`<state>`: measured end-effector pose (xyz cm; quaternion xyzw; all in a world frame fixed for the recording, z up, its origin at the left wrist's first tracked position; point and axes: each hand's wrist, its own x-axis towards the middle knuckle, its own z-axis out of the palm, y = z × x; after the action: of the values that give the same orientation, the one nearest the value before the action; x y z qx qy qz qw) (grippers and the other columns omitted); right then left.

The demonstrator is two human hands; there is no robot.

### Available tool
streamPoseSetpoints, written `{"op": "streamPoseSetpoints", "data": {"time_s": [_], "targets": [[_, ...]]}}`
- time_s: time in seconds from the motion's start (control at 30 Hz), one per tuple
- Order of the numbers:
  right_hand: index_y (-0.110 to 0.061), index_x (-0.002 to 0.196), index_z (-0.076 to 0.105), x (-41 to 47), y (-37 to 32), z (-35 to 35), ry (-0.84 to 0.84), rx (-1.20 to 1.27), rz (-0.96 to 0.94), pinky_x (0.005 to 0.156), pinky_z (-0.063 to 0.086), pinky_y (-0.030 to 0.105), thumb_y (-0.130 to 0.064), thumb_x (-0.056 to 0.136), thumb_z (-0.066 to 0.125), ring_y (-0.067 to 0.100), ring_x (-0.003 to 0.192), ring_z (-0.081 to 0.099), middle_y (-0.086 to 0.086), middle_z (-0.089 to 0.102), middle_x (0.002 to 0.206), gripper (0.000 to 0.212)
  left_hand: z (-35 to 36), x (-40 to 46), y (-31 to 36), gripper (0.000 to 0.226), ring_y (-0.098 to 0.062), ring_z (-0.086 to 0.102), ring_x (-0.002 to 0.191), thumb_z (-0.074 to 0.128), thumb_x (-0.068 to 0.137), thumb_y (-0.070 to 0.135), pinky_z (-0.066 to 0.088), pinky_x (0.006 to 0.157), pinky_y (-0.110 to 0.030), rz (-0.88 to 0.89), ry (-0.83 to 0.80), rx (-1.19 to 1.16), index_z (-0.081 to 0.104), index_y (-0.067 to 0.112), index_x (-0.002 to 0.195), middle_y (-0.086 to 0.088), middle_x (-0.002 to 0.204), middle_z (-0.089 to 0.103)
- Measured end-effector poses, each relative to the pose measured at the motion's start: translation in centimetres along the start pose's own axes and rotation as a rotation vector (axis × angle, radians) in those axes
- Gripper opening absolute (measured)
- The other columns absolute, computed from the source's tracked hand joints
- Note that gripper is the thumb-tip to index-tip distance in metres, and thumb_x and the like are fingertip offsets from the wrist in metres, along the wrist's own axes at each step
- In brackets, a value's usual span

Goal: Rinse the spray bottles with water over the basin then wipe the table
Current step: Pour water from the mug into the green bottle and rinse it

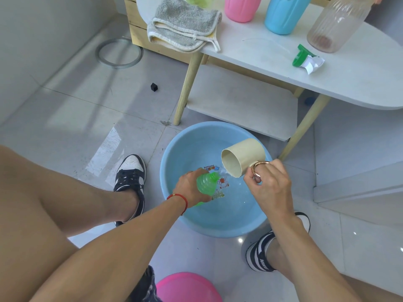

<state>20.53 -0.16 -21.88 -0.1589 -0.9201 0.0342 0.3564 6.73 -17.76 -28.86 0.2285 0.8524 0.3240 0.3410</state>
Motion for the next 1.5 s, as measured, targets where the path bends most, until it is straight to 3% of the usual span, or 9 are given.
{"op": "streamPoseSetpoints", "data": {"time_s": [0.3,0.7,0.87,0.97,1.07,1.17,1.23,1.37,1.5], "targets": [[-0.008,0.063,0.052,0.0,0.0,-0.1,0.005,-0.025,-0.082,0.060,0.052,0.043,-0.008,0.094,0.066,0.029,0.063,0.047,0.003,0.048,0.059,0.034,0.0,-0.1,-0.1,0.087,-0.021,0.052,0.128,0.092,0.062,0.031,0.050,0.103,-0.039,-0.008,-0.014,0.019,0.055,0.039,0.140,0.004,0.136,0.057],[-0.012,0.062,0.048,0.1,-0.3,-0.3,0.004,-0.052,-0.225,0.057,0.047,0.042,-0.004,0.089,0.068,0.030,0.063,0.049,0.006,0.042,0.059,0.034,0.0,-0.1,0.2,0.087,-0.020,0.053,0.124,0.090,0.058,0.039,0.053,0.097,-0.046,-0.010,-0.032,0.045,0.055,0.044,0.137,0.009,0.130,0.057],[-0.009,0.063,0.054,-0.6,0.5,0.5,-0.013,-0.028,-0.106,0.062,0.050,0.040,-0.009,0.094,0.067,0.029,0.065,0.050,0.005,0.050,0.060,0.033,0.0,0.0,-0.2,0.088,-0.018,0.052,0.124,0.089,0.055,0.042,0.052,0.098,-0.046,-0.011,-0.037,0.036,0.055,0.045,0.136,0.010,0.131,0.056],[-0.009,0.065,0.057,-1.3,0.6,1.3,-0.121,0.057,0.159,0.064,0.044,0.032,-0.011,0.094,0.070,0.025,0.071,0.048,-0.001,0.055,0.061,0.031,0.1,0.1,-0.4,0.091,-0.020,0.052,0.127,0.092,0.058,0.039,0.051,0.101,-0.042,-0.019,-0.023,0.033,0.053,0.040,0.140,0.007,0.134,0.056],[-0.008,0.067,0.060,-2.5,0.9,2.5,-0.318,0.082,0.425,0.060,0.043,0.036,-0.014,0.097,0.065,0.028,0.070,0.046,-0.001,0.050,0.058,0.031,0.1,0.3,-0.7,0.092,-0.020,0.050,0.130,0.093,0.064,0.035,0.044,0.103,-0.030,-0.039,-0.010,0.019,0.051,0.026,0.145,0.001,0.137,0.056],[-0.002,0.067,0.064,-4.2,1.3,4.0,-0.519,-0.088,0.410,0.055,0.049,0.043,-0.007,0.093,0.066,0.037,0.064,0.056,0.015,0.058,0.055,0.027,-0.1,0.3,-0.6,0.089,-0.018,0.054,0.124,0.094,0.064,0.035,0.044,0.096,-0.024,-0.074,0.004,-0.048,0.053,0.023,0.143,0.002,0.133,0.057],[-0.005,0.060,0.065,-5.2,0.9,4.8,-0.681,-0.226,0.370,0.049,0.050,0.040,0.003,0.079,0.076,0.037,0.061,0.059,0.013,0.059,0.053,0.023,-0.2,0.2,-0.6,0.086,-0.016,0.060,0.115,0.094,0.061,0.036,0.051,0.091,-0.026,-0.089,0.014,-0.102,0.057,0.028,0.138,0.004,0.127,0.062],[-0.018,0.078,0.075,-7.4,0.3,6.0,-0.914,-0.448,0.366,0.069,0.044,0.038,0.000,0.076,0.063,0.030,0.094,0.061,0.005,0.071,0.075,0.022,-0.7,-0.2,-0.7,0.077,-0.013,0.063,0.103,0.093,0.062,0.037,0.049,0.074,-0.018,-0.100,0.027,-0.177,0.059,0.038,0.131,0.009,0.116,0.065],[-0.021,0.087,0.075,-7.9,-0.1,6.9,-0.954,-0.296,0.423,0.075,0.045,0.036,-0.003,0.082,0.057,0.028,0.104,0.060,0.004,0.072,0.085,0.025,-1.0,-0.6,-0.8,0.074,-0.011,0.062,0.102,0.094,0.062,0.036,0.043,0.064,-0.005,-0.076,0.032,-0.182,0.060,0.040,0.127,0.012,0.116,0.064]]}}
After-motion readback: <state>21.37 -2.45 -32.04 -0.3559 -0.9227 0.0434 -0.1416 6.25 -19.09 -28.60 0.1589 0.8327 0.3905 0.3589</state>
